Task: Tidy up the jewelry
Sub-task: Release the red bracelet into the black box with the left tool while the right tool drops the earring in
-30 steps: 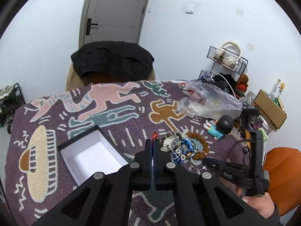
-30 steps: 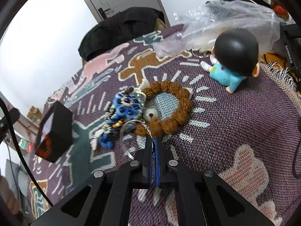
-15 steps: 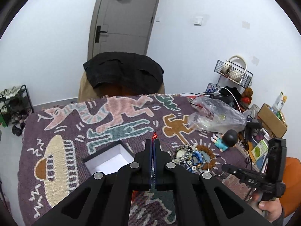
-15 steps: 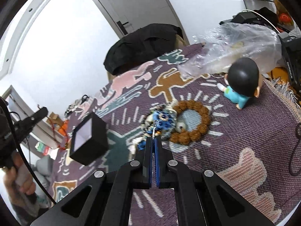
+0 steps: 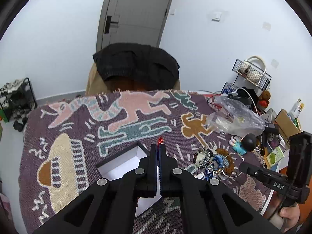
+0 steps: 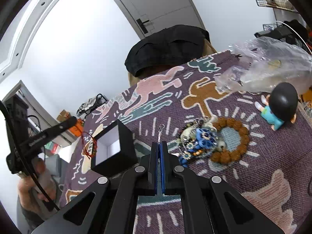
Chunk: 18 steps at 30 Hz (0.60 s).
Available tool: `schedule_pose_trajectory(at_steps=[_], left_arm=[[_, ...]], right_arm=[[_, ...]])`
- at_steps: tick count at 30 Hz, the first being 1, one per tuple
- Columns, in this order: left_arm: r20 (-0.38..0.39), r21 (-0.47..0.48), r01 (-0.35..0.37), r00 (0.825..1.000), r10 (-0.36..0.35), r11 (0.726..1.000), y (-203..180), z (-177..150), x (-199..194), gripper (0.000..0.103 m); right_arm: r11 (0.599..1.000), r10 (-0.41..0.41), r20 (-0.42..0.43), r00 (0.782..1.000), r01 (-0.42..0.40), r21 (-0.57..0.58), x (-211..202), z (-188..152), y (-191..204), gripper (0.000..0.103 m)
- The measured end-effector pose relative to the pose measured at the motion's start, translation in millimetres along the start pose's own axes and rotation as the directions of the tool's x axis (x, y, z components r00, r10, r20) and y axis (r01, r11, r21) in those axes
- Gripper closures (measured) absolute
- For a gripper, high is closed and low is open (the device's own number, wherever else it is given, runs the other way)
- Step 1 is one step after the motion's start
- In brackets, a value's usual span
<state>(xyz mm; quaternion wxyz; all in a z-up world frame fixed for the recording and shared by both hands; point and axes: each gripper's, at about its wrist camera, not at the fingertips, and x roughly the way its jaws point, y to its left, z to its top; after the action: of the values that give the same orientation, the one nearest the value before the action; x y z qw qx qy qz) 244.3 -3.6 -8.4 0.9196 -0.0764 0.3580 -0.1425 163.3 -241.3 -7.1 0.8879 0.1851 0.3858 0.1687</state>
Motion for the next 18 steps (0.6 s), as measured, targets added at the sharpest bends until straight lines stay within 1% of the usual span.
schedule_pose_trajectory(at_steps=[3, 5, 6, 7, 8, 9, 10, 11, 12, 14, 18], left_arm=[[-0.047, -0.047, 0.005, 0.999, -0.008, 0.999, 8, -1, 13, 0.102], [-0.087, -0.086, 0.008, 0.996, -0.016, 0.996, 15, -2, 22, 0.099], [-0.112, -0.112, 0.006, 0.993, -0.019, 0.994, 19, -4, 27, 0.093], [-0.135, -0.145, 0.007, 0.990, -0.027, 0.989, 25, -6, 31, 0.078], [-0.145, -0.171, 0.009, 0.989, -0.035, 0.985, 30, -8, 32, 0.066], [-0.146, -0.195, 0.009, 0.989, -0.038, 0.981, 34, -10, 31, 0.042], [-0.135, -0.218, 0.009, 0.990, -0.040, 0.976, 38, -11, 29, 0.028], [-0.114, -0.236, 0.012, 0.993, -0.040, 0.972, 42, -12, 25, 0.026], [-0.103, -0.246, 0.010, 0.994, -0.036, 0.969, 46, -12, 21, 0.026], [-0.106, -0.268, 0.004, 0.994, -0.033, 0.963, 53, -13, 16, 0.026], [-0.108, -0.348, 0.021, 0.992, -0.063, 0.937, 73, -17, 10, 0.026]], right_arm=[[1.000, 0.006, -0.003, 1.000, -0.006, -0.012, 3, 5, 8, 0.100], [1.000, 0.011, -0.008, 1.000, -0.011, -0.023, 7, 7, 14, 0.100], [0.999, 0.015, -0.011, 1.000, -0.015, -0.029, 9, 9, 18, 0.100], [0.999, 0.019, -0.015, 1.000, -0.019, -0.033, 10, 9, 20, 0.100], [0.999, 0.025, -0.023, 0.999, -0.026, -0.040, 13, 11, 25, 0.100], [0.998, 0.031, -0.033, 0.999, -0.033, -0.049, 16, 12, 30, 0.100], [0.998, 0.034, -0.042, 0.999, -0.036, -0.059, 19, 14, 35, 0.100], [0.997, 0.033, -0.052, 0.998, -0.037, -0.073, 23, 16, 41, 0.100], [0.995, 0.031, -0.065, 0.997, -0.036, -0.091, 27, 19, 49, 0.100], [0.993, 0.022, -0.091, 0.996, -0.032, -0.115, 35, 24, 60, 0.100], [0.987, -0.003, -0.158, 0.987, -0.022, -0.158, 54, 34, 83, 0.100]])
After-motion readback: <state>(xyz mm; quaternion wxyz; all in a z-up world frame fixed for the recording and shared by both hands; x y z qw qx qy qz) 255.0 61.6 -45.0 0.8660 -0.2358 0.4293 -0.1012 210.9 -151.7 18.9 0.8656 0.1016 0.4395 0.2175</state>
